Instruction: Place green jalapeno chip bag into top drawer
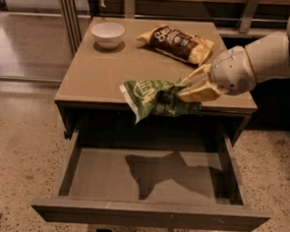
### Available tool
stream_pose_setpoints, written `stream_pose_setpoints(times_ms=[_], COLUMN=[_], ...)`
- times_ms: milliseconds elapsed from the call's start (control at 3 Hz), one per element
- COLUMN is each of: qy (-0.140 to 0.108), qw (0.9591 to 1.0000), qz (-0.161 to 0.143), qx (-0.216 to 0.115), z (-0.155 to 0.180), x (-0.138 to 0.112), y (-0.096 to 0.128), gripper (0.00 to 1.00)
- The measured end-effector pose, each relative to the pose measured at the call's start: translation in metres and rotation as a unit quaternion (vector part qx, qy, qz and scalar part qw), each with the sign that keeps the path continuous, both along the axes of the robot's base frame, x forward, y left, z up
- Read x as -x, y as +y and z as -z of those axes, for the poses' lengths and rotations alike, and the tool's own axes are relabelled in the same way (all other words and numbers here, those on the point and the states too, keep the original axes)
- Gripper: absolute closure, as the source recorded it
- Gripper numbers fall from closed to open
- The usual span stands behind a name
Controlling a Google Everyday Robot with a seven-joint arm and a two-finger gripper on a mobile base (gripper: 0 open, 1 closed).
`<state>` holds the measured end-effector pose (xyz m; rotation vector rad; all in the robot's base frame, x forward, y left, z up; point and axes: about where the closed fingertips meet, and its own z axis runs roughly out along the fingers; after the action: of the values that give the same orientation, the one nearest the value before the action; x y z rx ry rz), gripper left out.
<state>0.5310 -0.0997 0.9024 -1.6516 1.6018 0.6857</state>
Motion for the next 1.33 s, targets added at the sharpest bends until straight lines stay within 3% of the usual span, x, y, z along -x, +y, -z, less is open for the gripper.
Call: stream_pose_setpoints(times_ms=[333, 667, 1000, 1333], qy=[-0.013, -0.045, -0.077, -0.113], qw=[0.9976, 0.9906, 0.9838, 0.9800], qz=[-0.037, -0.064, -0.072, -0.060], qx=[0.056, 0.112, 0.145, 0.152], z=[0.015, 0.041, 0.093, 0.150], x=[0.027, 0.071, 0.100, 0.093], y=[0.002, -0.005, -0.026, -0.049], gripper=[1.00, 1.00, 1.00, 1.00])
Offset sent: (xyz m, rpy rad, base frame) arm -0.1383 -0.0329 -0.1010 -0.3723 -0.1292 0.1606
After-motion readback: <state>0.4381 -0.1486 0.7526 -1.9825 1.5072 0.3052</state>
